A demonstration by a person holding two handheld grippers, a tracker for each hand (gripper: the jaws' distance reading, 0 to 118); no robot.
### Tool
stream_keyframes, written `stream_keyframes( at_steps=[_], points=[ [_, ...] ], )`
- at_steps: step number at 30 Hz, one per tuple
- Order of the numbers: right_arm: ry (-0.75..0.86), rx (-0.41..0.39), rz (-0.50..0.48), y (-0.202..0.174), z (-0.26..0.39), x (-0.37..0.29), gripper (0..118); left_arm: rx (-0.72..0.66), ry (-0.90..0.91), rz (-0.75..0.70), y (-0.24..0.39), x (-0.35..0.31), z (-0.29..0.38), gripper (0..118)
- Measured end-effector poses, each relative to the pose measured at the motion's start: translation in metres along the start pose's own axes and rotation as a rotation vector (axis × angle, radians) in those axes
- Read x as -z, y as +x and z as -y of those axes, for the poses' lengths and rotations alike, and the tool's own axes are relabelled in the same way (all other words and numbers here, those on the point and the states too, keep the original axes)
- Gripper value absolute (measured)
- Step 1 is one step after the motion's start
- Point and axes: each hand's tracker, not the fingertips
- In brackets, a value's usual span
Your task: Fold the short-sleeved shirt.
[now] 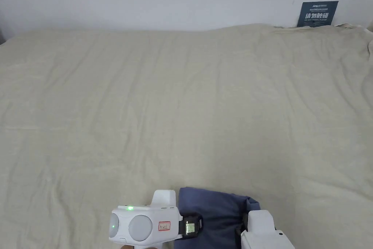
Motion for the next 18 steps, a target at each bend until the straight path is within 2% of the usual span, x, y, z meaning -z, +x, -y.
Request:
stream_keyframes(
  at_steps=[7,10,13,18],
  points=[
    [-0.011,0.008,-0.014,0.004,0.0,0.002,0,-0.027,-0.035,-0.011,-0.003,0.001,-0.003,30],
    [-0.026,0.007,-0.022,0.006,-0.005,0.001,0,-0.025,-0.033,-0.011,0.0,0.002,-0.002,22],
    [-0.011,0.029,-0.055,0.012,-0.015,-0.014,0,0.003,0.007,0.006,0.008,-0.013,-0.001,19],
    [0.146,0.03,-0.043,0.03,-0.049,-0.055,0,0.042,0.08,0.034,0.012,-0.048,-0.017,18]
  ],
)
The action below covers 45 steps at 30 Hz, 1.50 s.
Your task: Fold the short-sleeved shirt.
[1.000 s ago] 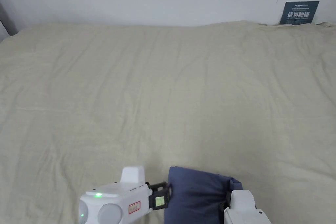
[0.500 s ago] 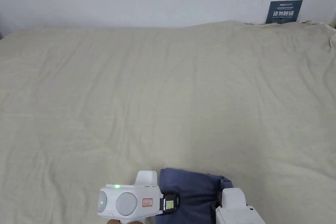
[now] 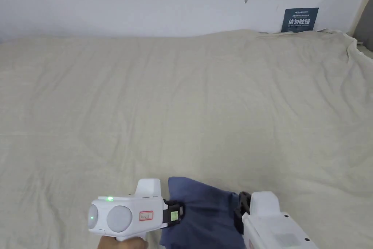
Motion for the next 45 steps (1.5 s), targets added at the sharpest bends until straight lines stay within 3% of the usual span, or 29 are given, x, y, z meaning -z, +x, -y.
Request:
stream_keyframes(
  at_steps=[7,17,24,36,38,39,43,44,45],
  points=[
    [0.183,-0.053,0.031,0.016,-0.065,-0.041,0,0.032,0.039,-0.071,-0.052,-0.048,-0.036,18],
    [0.336,-0.086,0.065,0.006,-0.13,-0.07,0,-0.028,0.068,-0.343,-0.198,-0.125,-0.075,18],
    [0.332,-0.106,0.077,-0.009,-0.141,-0.053,0,-0.069,0.041,-0.542,-0.273,-0.164,-0.094,18],
    [0.251,-0.1,0.079,-0.008,-0.129,-0.043,0,-0.181,-0.049,-0.66,-0.34,-0.144,-0.087,19],
    [0.242,-0.098,0.074,-0.003,-0.131,-0.052,0,-0.174,-0.065,-0.698,-0.34,-0.137,-0.085,29],
    [0.238,-0.093,0.068,-0.001,-0.131,-0.054,0,-0.175,-0.067,-0.714,-0.34,-0.136,-0.086,39],
    [0.238,-0.083,0.065,0.006,-0.136,-0.067,0,-0.21,0.026,-0.768,-0.331,-0.144,-0.086,110],
    [0.242,-0.08,0.064,0.007,-0.137,-0.071,0,-0.206,0.057,-0.76,-0.325,-0.148,-0.087,118],
    [0.245,-0.083,0.067,0.004,-0.14,-0.071,0,-0.193,0.087,-0.756,-0.317,-0.152,-0.088,118]
  ],
)
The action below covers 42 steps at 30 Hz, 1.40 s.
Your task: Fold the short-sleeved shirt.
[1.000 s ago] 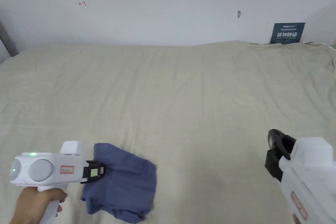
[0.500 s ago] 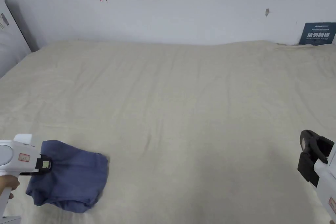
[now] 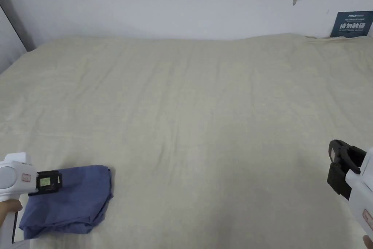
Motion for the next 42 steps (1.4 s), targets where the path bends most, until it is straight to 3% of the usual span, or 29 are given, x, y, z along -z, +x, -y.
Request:
stream_keyframes(
  at_steps=[7,9,16,22,36,38,42],
  points=[
    [0.038,-0.013,0.017,-0.001,-0.014,-0.01,0,0.012,0.299,-0.058,0.03,-0.077,0.003,118],
    [0.049,-0.018,0.024,0.001,-0.004,0.021,0,-0.001,0.384,-0.046,0.042,-0.104,0.005,118],
    [0.114,0.0,0.035,0.014,-0.019,0.002,0,-0.022,0.64,-0.009,0.08,-0.189,0.014,118],
    [0.154,0.007,0.037,0.024,-0.026,-0.014,0,-0.03,0.899,0.109,0.115,-0.24,0.037,118],
    [0.202,0.022,0.067,0.036,-0.026,-0.044,0,0.016,1.02,0.198,0.21,-0.253,0.099,117],
    [0.205,0.02,0.075,0.036,-0.025,-0.048,0,0.032,1.059,0.204,0.222,-0.255,0.109,108],
    [0.208,0.023,0.084,0.036,-0.026,-0.055,0,0.063,1.09,0.238,0.238,-0.259,0.119,73]
  ],
)
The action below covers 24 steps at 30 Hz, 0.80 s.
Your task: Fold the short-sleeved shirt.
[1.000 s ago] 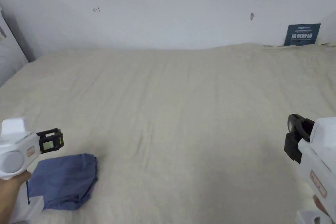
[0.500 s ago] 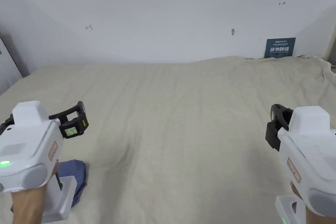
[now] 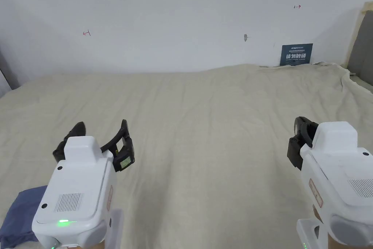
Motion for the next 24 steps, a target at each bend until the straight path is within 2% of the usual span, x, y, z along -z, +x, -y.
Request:
stream_keyframes(
  at_steps=[2,3,4,5,10,24],
  points=[
    [0.002,0.004,0.005,0.003,0.001,-0.001,0,0.0,0.004,0.02,0.006,-0.001,0.0,53],
    [0.005,0.005,0.009,0.004,0.001,-0.002,0,0.002,0.006,0.029,0.008,-0.002,0.001,37],
    [0.006,0.005,0.012,0.004,0.001,-0.002,0,0.002,0.007,0.035,0.012,-0.003,0.0,16],
    [0.009,0.006,0.017,0.005,0.001,-0.003,0,0.001,0.004,0.038,0.015,-0.002,0.0,7],
    [0.012,0.011,0.026,0.004,-0.002,-0.008,0,-0.019,-0.06,0.107,0.022,0.002,0.003,0],
    [0.015,0.002,0.024,0.006,-0.003,-0.009,0,-0.018,-0.08,0.105,0.031,0.002,0.007,0]
  ],
)
